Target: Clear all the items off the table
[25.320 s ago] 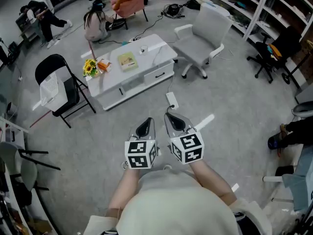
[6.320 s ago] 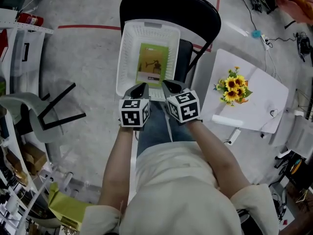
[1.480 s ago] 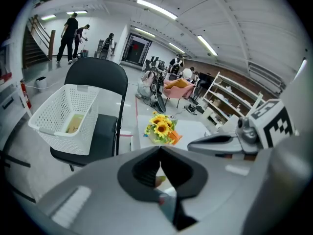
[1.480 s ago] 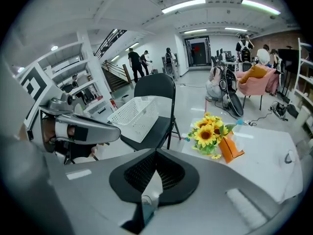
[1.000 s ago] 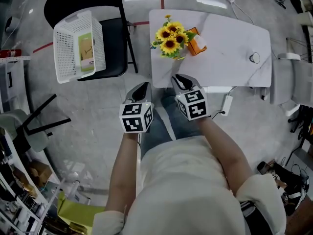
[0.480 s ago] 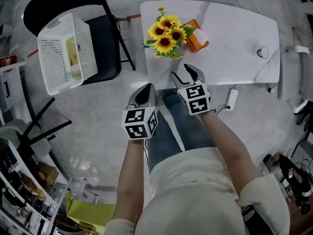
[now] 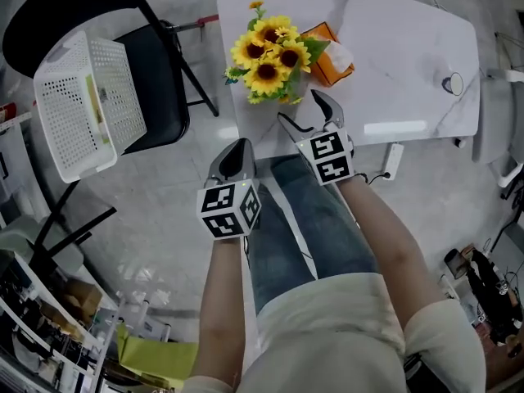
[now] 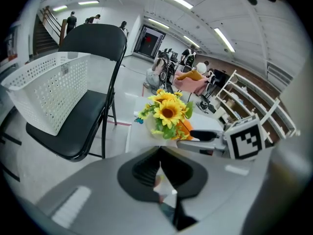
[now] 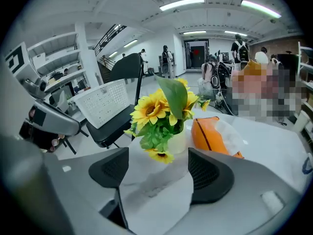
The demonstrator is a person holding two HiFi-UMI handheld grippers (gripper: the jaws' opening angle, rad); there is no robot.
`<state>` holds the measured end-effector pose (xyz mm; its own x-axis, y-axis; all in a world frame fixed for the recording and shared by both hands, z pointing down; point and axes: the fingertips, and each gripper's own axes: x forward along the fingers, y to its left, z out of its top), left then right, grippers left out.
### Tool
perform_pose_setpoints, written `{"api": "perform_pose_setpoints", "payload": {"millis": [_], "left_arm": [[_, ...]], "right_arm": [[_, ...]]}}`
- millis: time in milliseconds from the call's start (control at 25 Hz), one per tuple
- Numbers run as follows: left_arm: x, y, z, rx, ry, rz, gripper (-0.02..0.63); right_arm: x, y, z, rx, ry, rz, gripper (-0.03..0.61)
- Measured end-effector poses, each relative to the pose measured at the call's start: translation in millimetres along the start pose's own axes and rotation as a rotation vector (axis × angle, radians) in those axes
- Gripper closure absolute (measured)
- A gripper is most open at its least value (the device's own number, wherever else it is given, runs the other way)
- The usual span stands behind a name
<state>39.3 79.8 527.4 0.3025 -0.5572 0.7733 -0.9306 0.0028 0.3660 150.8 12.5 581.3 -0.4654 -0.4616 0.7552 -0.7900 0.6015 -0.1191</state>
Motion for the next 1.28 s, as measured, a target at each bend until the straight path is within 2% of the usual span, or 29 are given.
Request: {"api": "perform_pose_setpoints", "payload": {"millis": [160, 640, 1280], "left_arm": [[18, 8, -9, -0.011, 0.015, 0.01, 0.604], [58, 20, -21, -0.039, 0.038, 0.012, 0.604], [84, 30, -27, -0.062, 0.071, 0.018, 0.604]], "right_arm": [[21, -5, -5, -0.014, -0.011, 0.019, 0.159], [74, -16, -8, -0.1, -0.061, 0.05, 0.081], [115, -23, 18, -0.166, -0.129, 0.059, 0.05]]}}
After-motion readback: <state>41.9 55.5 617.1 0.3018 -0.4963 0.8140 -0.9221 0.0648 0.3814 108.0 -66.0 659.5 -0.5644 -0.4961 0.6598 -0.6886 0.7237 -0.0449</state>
